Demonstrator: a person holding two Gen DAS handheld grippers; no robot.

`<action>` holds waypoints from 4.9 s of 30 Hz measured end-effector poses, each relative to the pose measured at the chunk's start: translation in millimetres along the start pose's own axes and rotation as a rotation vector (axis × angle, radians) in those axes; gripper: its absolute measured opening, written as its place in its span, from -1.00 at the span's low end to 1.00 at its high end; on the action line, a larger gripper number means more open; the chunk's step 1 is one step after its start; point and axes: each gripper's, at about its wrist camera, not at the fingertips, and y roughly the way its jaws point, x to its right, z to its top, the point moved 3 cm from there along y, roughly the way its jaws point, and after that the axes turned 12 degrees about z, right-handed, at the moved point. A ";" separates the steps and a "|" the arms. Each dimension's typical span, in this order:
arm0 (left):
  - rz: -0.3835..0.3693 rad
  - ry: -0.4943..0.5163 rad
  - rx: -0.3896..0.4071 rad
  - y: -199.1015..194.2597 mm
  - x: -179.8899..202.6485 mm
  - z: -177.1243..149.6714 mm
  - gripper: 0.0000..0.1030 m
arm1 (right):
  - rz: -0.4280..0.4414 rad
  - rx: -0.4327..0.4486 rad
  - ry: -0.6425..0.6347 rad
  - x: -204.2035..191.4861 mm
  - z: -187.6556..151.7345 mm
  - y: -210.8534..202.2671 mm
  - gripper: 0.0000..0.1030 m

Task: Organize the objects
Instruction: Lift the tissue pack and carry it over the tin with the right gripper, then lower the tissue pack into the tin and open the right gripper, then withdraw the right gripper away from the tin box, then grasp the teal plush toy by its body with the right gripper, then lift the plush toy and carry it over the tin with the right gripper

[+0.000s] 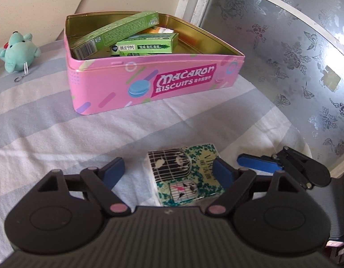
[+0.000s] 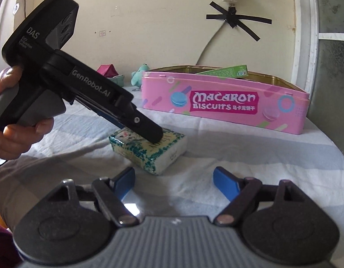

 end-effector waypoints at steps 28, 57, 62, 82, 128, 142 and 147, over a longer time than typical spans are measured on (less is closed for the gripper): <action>0.090 -0.015 0.259 13.3 4.5 125.3 0.45 | -0.085 0.220 -0.090 37.5 107.2 54.6 0.10; 0.511 -0.079 0.359 6.2 -28.9 92.3 0.78 | -0.175 0.316 0.086 62.9 103.9 89.7 0.63; 0.531 -0.117 0.369 -16.5 -49.4 73.0 0.78 | -0.185 0.376 0.142 71.5 98.8 81.6 0.63; 0.729 -0.255 0.114 -24.7 -218.5 -15.5 0.89 | 0.297 -0.028 -0.086 -62.9 67.7 113.4 0.52; 0.716 -0.427 0.125 -48.4 -310.1 -32.6 1.00 | 0.097 -0.168 0.001 -85.5 154.3 285.7 0.19; 0.753 -0.376 0.120 -44.5 -299.1 -32.1 1.00 | 0.097 -0.145 -0.106 -84.3 57.4 83.5 0.24; 0.753 -0.268 0.133 -44.2 -274.4 -30.3 1.00 | 0.024 -0.091 -0.023 -60.3 28.8 43.1 0.28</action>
